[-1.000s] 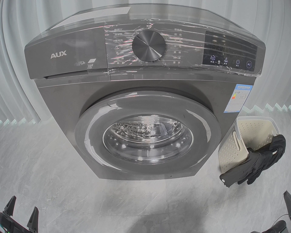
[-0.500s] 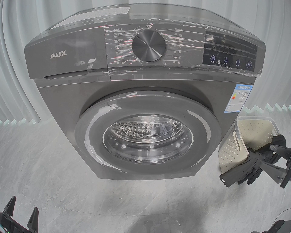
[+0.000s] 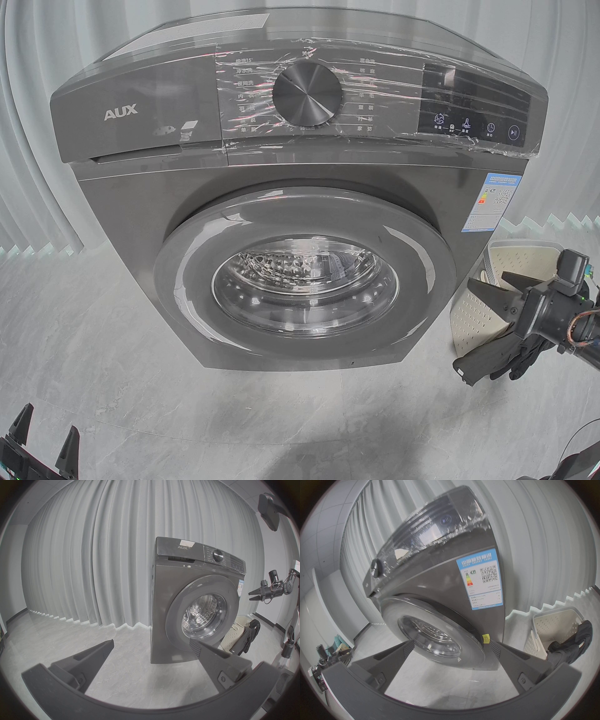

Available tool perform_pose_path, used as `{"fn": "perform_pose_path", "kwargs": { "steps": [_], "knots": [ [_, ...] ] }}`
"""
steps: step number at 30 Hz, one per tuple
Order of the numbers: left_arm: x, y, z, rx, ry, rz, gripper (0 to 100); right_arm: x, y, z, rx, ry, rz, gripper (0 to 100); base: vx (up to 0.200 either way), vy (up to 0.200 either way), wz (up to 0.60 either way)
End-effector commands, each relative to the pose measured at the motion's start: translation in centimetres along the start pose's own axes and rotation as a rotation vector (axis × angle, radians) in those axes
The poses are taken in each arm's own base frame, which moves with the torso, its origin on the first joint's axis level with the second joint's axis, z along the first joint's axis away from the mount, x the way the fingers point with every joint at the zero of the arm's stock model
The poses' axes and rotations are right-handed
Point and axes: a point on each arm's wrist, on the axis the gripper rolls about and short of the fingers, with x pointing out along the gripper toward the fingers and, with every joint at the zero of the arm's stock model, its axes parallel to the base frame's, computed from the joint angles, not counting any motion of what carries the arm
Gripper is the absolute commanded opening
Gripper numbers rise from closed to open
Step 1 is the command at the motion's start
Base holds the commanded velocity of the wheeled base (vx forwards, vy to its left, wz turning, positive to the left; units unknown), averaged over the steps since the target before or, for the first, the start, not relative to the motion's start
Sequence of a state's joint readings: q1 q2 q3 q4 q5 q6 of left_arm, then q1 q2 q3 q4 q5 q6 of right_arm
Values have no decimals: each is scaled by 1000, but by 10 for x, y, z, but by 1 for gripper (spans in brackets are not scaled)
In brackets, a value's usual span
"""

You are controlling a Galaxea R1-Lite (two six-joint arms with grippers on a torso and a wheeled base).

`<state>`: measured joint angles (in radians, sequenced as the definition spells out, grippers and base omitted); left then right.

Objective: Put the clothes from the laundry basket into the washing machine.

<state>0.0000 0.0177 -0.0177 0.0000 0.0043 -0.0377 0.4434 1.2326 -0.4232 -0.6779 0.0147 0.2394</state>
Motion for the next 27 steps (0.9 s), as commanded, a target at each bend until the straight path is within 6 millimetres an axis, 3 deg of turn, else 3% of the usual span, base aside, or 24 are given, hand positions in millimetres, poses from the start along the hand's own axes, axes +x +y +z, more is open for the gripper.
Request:
{"fn": "perform_pose_path", "kwargs": {
  "steps": [1,18,27],
  "knots": [
    [0,0,-5,-1,2,0,100,23,-4,-14,-3,80,-38,100,0,0,0],
    [0,0,-5,1,2,0,100,48,-16,-20,-78,92,-84,100,0,0,0],
    [0,0,-5,-1,2,0,100,72,-13,-27,-115,68,3,100,0,0,0]
  ]
}}
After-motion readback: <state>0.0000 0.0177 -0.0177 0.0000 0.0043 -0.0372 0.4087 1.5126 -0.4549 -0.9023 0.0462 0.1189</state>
